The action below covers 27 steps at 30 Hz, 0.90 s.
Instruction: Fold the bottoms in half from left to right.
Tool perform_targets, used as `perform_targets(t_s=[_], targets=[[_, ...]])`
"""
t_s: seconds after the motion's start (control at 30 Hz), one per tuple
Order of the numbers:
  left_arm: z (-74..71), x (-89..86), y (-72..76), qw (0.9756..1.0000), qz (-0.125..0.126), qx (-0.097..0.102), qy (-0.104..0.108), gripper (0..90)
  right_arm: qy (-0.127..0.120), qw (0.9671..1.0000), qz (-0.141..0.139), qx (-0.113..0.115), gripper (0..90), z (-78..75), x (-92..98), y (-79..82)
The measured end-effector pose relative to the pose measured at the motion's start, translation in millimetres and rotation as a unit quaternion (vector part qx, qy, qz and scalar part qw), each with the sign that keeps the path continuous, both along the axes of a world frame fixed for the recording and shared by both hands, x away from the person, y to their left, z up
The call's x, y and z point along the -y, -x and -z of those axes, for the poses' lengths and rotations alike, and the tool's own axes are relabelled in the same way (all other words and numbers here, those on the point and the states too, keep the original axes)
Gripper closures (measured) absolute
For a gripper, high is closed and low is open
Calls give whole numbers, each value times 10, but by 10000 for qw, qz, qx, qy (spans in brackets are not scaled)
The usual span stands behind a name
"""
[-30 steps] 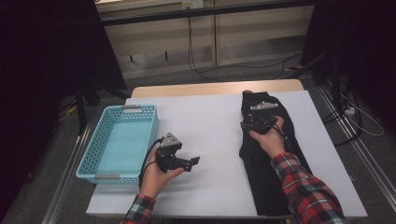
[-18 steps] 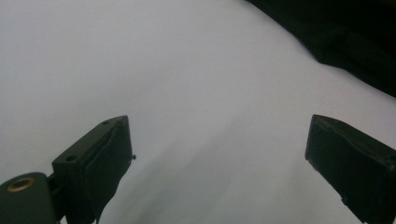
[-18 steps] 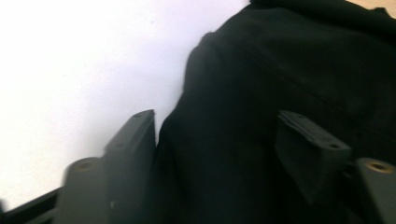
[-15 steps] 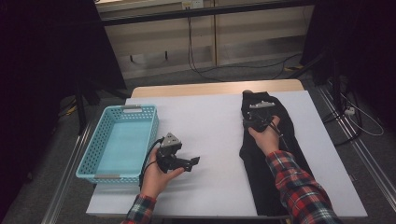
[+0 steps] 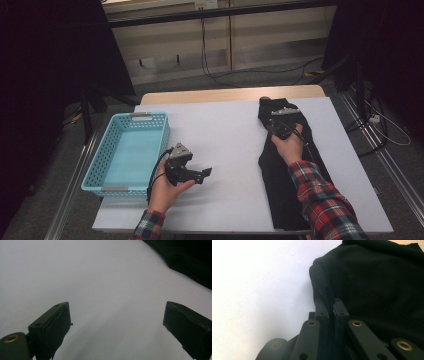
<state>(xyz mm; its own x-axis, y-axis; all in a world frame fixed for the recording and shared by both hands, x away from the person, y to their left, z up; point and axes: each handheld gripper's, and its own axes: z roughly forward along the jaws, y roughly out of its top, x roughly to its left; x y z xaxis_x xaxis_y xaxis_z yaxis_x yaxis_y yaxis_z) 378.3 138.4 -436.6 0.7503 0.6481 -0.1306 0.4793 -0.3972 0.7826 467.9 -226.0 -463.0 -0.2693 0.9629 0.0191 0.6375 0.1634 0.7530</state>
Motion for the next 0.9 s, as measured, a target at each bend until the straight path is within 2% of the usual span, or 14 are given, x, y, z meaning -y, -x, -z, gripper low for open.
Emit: perform_targets(t_s=[0.13, 0.27, 0.4, 0.67, 0.9], targets=[[-9, 20, -2, 10000, 36, 8, 14, 77, -205, 9996, -160, -52, 859, -17, 5, 15], [-5, 47, -6, 10000, 38, -9, 1, 77, -284, 9984, -479, -52, 859, -44, -59, 49], [1, 68, -11, 10000, 44, -13, 10, 77, -217, 9959, -878, -82, 859, -70, -211, 130], [11, 83, -24, 10000, 62, 0, -20, 78, -262, 9862, -1632, -128, 859, -90, -485, 348], [0, 79, -33, 10000, -48, -7, 15, 79, -246, 9743, -2234, -119, 858, -116, -737, 526]])
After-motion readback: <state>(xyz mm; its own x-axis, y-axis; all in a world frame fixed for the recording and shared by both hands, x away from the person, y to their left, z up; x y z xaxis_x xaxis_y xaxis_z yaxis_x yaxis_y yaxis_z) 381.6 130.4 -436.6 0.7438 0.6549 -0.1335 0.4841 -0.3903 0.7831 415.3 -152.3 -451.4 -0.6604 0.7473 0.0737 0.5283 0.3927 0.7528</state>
